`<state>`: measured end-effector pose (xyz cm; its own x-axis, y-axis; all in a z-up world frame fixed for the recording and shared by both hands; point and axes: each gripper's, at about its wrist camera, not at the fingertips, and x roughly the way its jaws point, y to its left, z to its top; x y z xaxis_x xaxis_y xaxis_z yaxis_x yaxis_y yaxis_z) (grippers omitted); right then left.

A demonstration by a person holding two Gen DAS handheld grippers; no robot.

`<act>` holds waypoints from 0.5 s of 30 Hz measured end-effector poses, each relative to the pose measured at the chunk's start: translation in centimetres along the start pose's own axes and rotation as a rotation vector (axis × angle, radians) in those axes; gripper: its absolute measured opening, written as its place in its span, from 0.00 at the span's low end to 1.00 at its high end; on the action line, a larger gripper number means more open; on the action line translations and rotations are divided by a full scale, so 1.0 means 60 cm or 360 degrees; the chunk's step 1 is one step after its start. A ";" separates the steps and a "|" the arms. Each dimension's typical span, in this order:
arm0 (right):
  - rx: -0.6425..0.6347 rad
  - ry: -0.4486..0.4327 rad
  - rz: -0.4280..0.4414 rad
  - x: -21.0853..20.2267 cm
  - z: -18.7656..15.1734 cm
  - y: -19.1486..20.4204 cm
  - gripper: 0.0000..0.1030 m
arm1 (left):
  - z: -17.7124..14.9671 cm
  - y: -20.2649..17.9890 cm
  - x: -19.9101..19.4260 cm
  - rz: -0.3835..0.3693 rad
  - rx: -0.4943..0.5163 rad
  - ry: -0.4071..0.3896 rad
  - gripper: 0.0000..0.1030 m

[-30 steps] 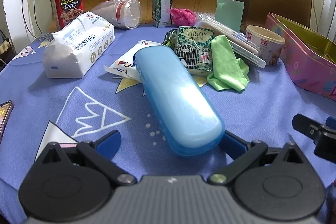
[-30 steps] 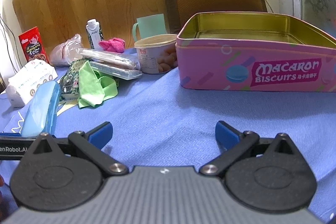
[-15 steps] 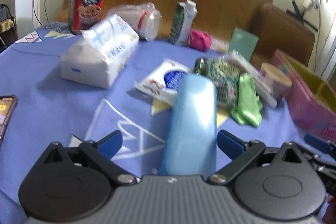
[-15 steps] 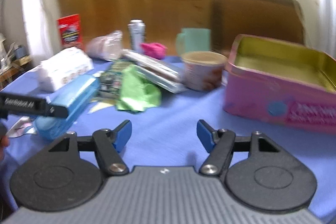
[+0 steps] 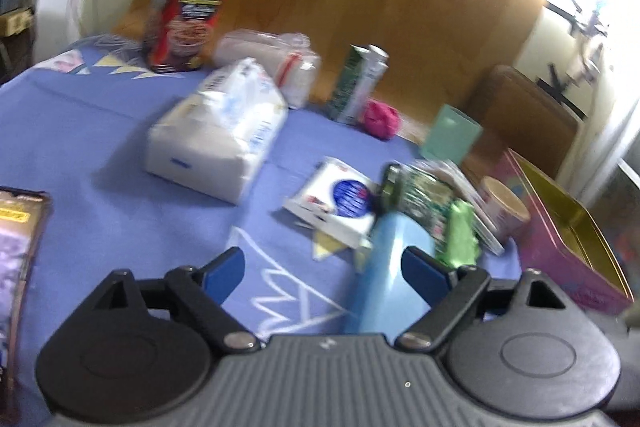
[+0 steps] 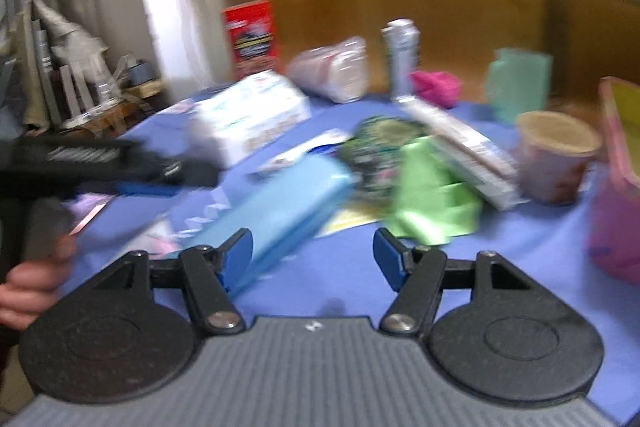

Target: Organize soft objects

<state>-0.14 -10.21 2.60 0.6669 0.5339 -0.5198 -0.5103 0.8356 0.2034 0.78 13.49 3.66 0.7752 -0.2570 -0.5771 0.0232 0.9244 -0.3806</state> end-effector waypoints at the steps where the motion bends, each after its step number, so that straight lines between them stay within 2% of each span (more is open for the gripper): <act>1: -0.0013 0.0017 0.0019 0.008 0.001 0.011 0.82 | 0.004 0.005 -0.002 0.0009 -0.0020 -0.0003 0.85; 3: -0.0031 0.0032 0.0024 0.025 0.001 0.034 0.91 | 0.008 0.008 -0.004 0.0013 -0.0037 -0.0010 0.85; 9: -0.0015 0.0130 0.0013 0.083 -0.006 0.063 0.94 | -0.007 -0.005 -0.001 -0.0019 0.0010 0.0032 0.85; 11: -0.0014 0.0115 0.0032 0.077 -0.007 0.058 0.86 | -0.013 -0.011 0.006 -0.0038 0.0026 0.0063 0.85; 13: -0.0029 0.0104 0.0069 0.061 -0.006 0.050 0.67 | -0.017 -0.018 0.017 -0.0062 0.0029 0.0099 0.85; 15: -0.0025 0.0108 0.0066 0.043 -0.007 0.032 0.56 | -0.022 -0.031 0.029 -0.0093 0.0042 0.0139 0.85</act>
<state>0.37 -7.29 1.31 0.6070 0.5574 -0.5664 -0.5454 0.8106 0.2132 1.27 10.98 2.42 0.7139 -0.3331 -0.6160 0.0842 0.9141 -0.3967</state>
